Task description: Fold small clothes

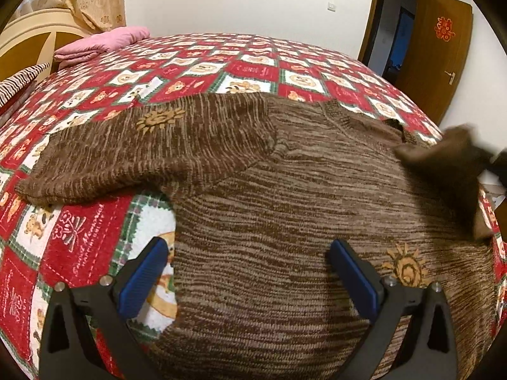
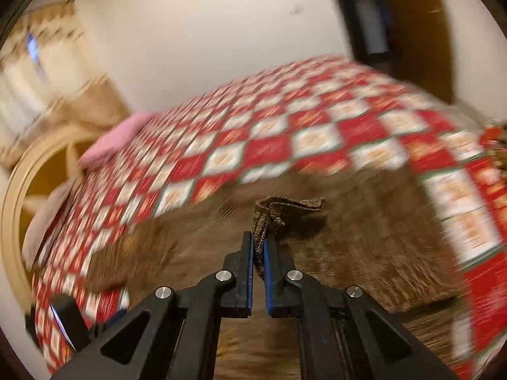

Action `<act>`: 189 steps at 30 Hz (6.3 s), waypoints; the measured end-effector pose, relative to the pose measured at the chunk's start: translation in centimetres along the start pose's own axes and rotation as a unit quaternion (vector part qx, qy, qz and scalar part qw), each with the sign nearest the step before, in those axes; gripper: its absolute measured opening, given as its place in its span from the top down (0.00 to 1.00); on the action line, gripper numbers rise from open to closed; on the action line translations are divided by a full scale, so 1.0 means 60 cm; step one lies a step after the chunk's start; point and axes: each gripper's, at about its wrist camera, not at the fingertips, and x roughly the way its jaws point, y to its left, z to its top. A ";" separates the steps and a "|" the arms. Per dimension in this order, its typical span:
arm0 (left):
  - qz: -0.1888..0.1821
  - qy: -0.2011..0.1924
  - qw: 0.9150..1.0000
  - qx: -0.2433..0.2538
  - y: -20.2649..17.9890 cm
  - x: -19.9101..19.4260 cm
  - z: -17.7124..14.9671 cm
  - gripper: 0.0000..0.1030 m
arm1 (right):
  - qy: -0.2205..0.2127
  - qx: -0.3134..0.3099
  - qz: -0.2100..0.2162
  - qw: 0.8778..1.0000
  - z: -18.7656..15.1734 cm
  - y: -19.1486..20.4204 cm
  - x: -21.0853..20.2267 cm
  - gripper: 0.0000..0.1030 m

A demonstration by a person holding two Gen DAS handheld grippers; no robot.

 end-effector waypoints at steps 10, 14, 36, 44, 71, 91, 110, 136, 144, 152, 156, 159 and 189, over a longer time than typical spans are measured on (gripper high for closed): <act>-0.008 -0.004 1.000 -0.004 0.003 -0.002 0.000 0.00 | 0.094 0.018 0.095 0.991 -0.059 0.000 0.077 0.69; -0.008 -0.004 1.000 -0.005 0.003 -0.002 0.000 0.00 | 0.047 0.025 0.118 0.992 -0.044 -0.006 0.025 0.47; -0.014 -0.008 1.000 -0.008 0.004 -0.004 0.000 0.00 | 0.047 -0.046 0.048 0.997 0.009 0.030 0.123 0.89; -0.012 -0.007 1.000 -0.005 0.003 -0.003 0.000 0.00 | -0.004 -0.034 -0.107 0.994 -0.032 -0.105 -0.034 0.88; 0.026 0.014 0.999 0.024 -0.010 0.007 -0.004 0.00 | -0.013 -0.071 -0.215 0.974 -0.111 -0.138 -0.045 0.75; 0.034 -0.032 0.951 -0.306 0.345 -0.028 0.054 0.24 | -0.018 -0.065 -0.218 0.974 -0.111 -0.143 -0.048 0.62; 0.061 -0.068 0.972 -0.216 0.279 -0.012 0.121 0.93 | -0.020 -0.063 -0.217 0.974 -0.112 -0.145 -0.047 0.61; 0.000 -0.082 0.996 -0.018 0.047 -0.061 0.020 0.08 | -0.017 -0.059 -0.214 0.975 -0.112 -0.148 -0.044 0.60; -0.017 -0.035 0.988 -0.147 0.120 -0.012 0.002 0.12 | -0.037 -0.057 -0.084 0.994 -0.078 -0.041 -0.067 0.59; -0.021 -0.047 0.988 -0.148 0.119 -0.012 -0.001 0.12 | 0.010 -0.130 -0.013 0.991 -0.044 0.095 0.046 0.23; -0.019 -0.046 0.988 -0.147 0.124 -0.008 0.002 0.12 | 0.077 -0.146 -0.031 0.986 -0.050 0.093 0.112 0.82; -0.012 -0.044 0.989 -0.143 0.121 -0.006 0.003 0.12 | 0.040 -0.124 -0.010 0.991 -0.032 0.067 0.077 0.92; 0.020 -0.055 0.993 -0.105 0.109 -0.076 0.003 0.14 | 0.043 -0.136 0.020 0.990 -0.035 0.068 0.095 0.66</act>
